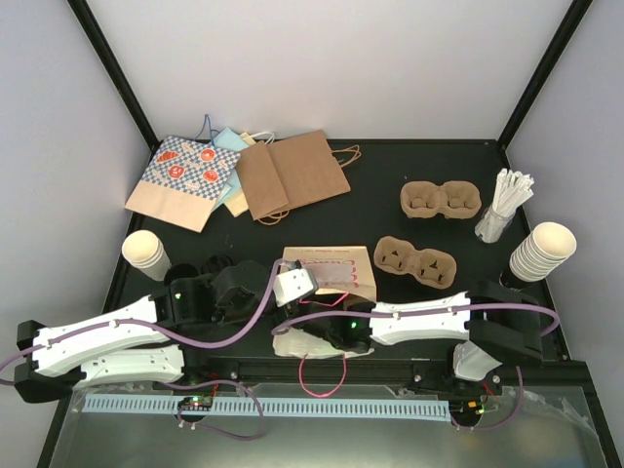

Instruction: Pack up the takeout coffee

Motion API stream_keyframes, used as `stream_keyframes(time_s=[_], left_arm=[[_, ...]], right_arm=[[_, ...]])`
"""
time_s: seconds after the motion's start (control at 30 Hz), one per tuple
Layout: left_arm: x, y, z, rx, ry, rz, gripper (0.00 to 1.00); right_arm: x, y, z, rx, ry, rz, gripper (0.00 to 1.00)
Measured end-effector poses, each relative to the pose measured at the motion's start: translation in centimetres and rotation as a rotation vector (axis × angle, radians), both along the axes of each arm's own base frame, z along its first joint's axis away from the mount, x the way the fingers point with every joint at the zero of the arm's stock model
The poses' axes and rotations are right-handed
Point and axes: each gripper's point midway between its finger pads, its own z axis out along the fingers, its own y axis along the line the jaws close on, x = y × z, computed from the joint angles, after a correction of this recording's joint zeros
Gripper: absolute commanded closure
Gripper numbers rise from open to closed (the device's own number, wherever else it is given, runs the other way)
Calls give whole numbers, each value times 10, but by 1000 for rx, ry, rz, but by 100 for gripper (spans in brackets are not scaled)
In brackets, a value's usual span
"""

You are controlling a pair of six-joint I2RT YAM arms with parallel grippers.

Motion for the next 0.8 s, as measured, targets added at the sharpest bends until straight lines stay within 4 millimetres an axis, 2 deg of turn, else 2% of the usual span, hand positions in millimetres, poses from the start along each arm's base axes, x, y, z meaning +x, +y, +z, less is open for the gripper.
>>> stream_keyframes(time_s=[0.2, 0.47, 0.8], left_arm=[[9, 3, 3, -3, -21, 44, 96], [6, 6, 7, -17, -14, 42, 96], [7, 6, 7, -23, -4, 51, 96]], right_arm=[[8, -1, -3, -6, 25, -11, 99], [17, -7, -35, -74, 71, -29, 99], [18, -4, -39, -75, 76, -23, 99]])
